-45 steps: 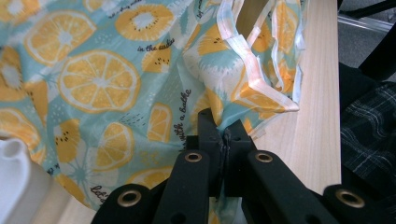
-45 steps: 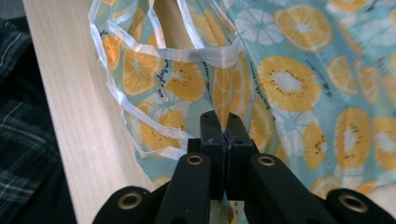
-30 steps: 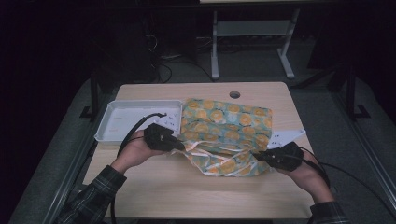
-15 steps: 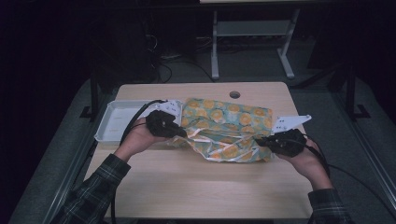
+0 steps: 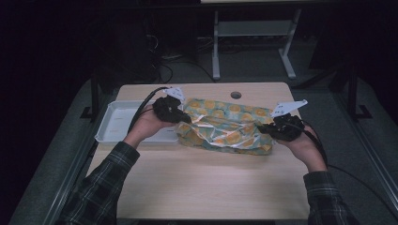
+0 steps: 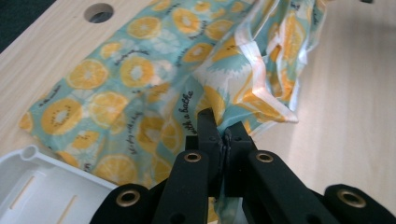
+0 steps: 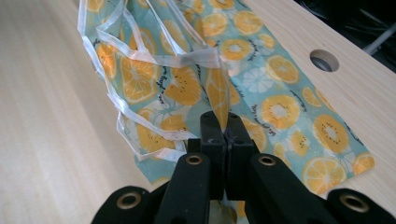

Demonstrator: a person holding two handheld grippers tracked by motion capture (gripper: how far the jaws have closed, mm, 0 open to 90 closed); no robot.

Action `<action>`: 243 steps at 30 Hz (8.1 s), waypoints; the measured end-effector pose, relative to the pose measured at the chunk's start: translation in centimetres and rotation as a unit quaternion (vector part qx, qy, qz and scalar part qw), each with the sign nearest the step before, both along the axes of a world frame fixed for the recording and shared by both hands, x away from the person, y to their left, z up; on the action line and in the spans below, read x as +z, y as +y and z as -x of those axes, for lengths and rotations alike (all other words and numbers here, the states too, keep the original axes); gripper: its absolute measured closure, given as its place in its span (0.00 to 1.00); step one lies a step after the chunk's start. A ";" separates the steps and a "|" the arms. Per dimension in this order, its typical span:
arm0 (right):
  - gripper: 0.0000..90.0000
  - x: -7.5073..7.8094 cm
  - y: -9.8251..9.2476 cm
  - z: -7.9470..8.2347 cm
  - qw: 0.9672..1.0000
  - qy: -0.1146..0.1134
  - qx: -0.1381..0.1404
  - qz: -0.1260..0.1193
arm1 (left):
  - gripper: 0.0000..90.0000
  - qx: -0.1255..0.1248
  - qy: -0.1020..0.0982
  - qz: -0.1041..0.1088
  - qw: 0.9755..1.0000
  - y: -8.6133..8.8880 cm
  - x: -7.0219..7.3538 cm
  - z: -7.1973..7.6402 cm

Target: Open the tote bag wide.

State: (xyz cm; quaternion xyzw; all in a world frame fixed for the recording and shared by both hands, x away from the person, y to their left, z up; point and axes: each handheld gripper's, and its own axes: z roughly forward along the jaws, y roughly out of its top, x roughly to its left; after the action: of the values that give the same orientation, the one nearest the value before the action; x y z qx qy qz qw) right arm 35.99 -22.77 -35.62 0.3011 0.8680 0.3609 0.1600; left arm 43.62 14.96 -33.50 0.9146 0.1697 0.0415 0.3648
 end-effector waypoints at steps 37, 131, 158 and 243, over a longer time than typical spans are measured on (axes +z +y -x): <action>0.98 -6.7 0.1 -5.6 0.994 0.088 -0.052 0.050 | 0.99 0.083 0.051 -0.136 0.986 -4.2 -8.1 -5.1; 0.61 -1.8 3.2 5.9 0.994 0.055 0.087 -0.040 | 0.24 0.049 0.057 -0.034 0.997 9.0 -7.0 10.6; 0.80 -3.7 8.9 5.2 0.978 0.072 0.195 -0.028 | 0.25 0.032 0.059 -0.048 0.997 9.0 -9.6 12.0; 0.64 -4.8 6.8 -8.8 0.994 0.080 -0.017 -0.074 | 0.24 0.006 0.068 -0.052 0.996 8.7 -9.8 12.3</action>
State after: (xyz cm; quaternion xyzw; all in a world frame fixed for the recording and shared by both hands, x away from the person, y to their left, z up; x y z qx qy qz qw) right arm 44.80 -16.01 -40.42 0.3546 0.8436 0.3965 0.0731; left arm 31.29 23.69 -43.34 0.9319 0.1968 -0.0096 0.3046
